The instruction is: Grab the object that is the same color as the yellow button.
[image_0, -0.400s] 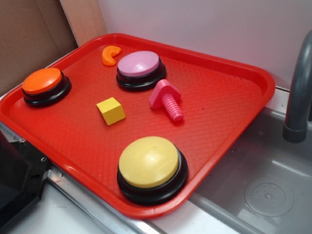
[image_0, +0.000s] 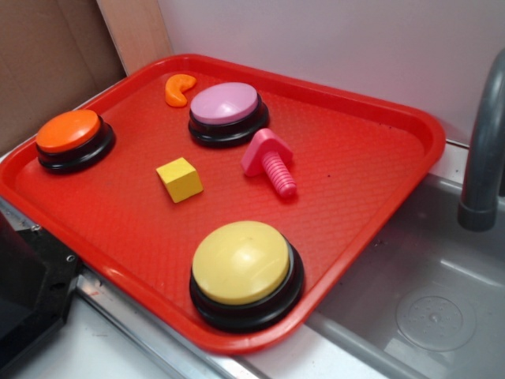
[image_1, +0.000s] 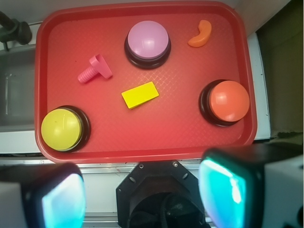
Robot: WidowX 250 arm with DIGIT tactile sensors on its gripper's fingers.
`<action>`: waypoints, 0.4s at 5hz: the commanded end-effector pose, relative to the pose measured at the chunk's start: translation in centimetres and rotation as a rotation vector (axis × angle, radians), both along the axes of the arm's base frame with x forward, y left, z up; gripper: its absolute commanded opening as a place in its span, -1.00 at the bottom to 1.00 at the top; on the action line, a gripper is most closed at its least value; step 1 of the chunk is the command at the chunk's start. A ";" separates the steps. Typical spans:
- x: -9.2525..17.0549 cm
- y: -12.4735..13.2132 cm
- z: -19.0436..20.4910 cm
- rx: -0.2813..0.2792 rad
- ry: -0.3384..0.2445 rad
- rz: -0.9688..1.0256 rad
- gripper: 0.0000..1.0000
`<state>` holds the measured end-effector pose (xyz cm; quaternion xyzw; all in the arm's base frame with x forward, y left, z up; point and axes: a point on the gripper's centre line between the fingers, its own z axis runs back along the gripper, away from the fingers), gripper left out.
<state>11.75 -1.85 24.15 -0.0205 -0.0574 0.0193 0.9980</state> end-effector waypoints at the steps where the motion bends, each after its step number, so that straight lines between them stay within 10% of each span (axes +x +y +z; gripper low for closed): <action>1: 1.3 -0.1 -1.8 -0.041 -0.031 0.252 1.00; 2: 2.0 0.1 -4.0 -0.045 -0.037 0.502 1.00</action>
